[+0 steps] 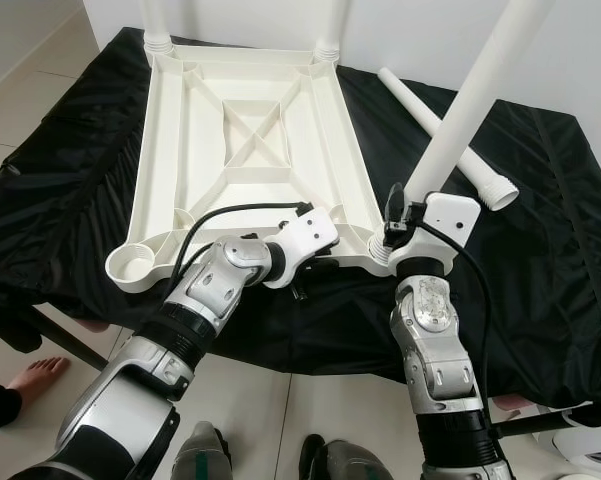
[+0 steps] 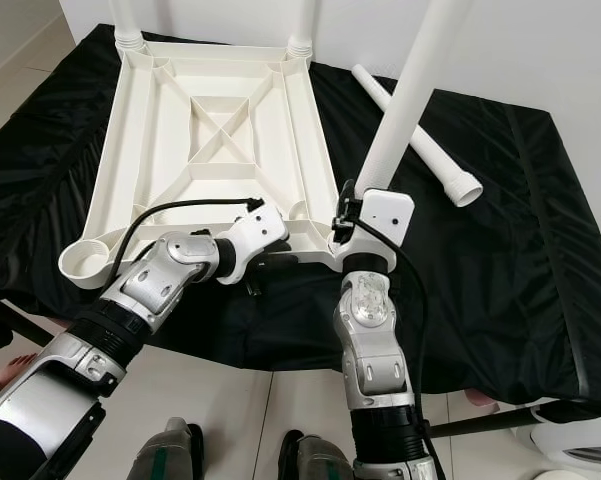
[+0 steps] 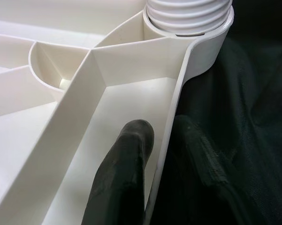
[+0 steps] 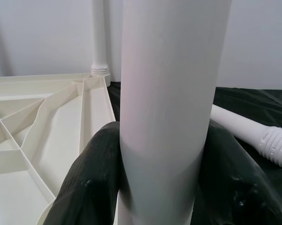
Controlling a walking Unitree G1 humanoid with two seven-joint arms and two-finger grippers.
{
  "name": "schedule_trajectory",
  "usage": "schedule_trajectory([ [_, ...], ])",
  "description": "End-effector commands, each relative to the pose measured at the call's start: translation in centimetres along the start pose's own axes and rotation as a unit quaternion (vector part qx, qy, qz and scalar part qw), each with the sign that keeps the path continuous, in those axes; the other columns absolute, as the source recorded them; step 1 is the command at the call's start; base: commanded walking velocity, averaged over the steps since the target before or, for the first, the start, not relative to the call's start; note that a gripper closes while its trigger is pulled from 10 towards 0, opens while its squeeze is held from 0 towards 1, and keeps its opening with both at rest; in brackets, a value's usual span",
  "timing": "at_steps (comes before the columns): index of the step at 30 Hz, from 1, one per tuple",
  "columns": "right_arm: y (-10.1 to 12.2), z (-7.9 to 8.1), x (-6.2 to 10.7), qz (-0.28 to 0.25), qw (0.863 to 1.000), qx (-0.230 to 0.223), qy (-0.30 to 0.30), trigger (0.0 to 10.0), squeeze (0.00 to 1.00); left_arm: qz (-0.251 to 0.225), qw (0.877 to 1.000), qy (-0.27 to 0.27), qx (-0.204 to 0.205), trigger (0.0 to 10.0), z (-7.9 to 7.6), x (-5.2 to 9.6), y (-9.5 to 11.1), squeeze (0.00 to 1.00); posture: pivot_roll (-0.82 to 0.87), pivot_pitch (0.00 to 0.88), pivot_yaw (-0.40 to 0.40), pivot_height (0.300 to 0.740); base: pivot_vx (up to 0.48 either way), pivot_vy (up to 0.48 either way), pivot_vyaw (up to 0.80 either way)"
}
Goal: Building children table
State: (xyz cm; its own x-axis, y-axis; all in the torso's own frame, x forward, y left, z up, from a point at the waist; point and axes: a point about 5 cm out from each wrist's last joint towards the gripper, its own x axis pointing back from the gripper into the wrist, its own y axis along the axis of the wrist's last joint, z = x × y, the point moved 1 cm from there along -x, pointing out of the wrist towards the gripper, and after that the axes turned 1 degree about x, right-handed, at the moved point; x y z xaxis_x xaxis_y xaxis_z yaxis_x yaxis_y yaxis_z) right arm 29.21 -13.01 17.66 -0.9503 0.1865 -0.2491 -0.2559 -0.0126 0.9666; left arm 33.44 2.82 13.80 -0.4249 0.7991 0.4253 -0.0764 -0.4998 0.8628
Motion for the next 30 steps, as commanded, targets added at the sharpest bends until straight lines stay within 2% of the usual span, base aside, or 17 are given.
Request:
schedule_trajectory([
  [1,-2.8,-2.4,0.9,0.065,0.996,0.029,-0.052,10.0,0.00,0.029,0.999,-0.025,0.007,10.0,-0.1,0.3,-1.3,0.00,0.05,0.101,-0.069,0.740,0.000,0.000,0.00],
  [11,-2.7,-3.5,1.1,0.070,0.992,0.014,-0.105,10.0,0.00,0.026,0.999,-0.025,0.007,10.0,-0.2,0.2,-1.1,0.00,0.05,0.095,-0.070,0.740,0.000,0.000,0.00],
  [16,-2.7,-3.7,1.2,0.070,0.991,0.020,-0.109,10.0,0.00,0.025,0.999,-0.025,0.007,10.0,-0.2,0.2,-1.1,0.00,0.05,0.096,-0.069,0.740,0.000,0.000,0.00],
  [27,-2.2,-3.5,2.5,0.023,0.999,0.034,-0.025,10.0,0.00,0.027,0.999,-0.019,0.007,10.0,0.3,0.6,-1.1,0.00,0.06,0.106,-0.064,0.740,0.000,0.000,0.00],
  [30,-2.6,-3.7,2.7,0.031,0.999,0.030,-0.024,10.0,0.00,0.028,0.999,-0.019,0.006,10.0,0.3,0.7,-1.2,0.00,0.06,0.107,-0.065,0.740,0.000,0.000,0.00],
])
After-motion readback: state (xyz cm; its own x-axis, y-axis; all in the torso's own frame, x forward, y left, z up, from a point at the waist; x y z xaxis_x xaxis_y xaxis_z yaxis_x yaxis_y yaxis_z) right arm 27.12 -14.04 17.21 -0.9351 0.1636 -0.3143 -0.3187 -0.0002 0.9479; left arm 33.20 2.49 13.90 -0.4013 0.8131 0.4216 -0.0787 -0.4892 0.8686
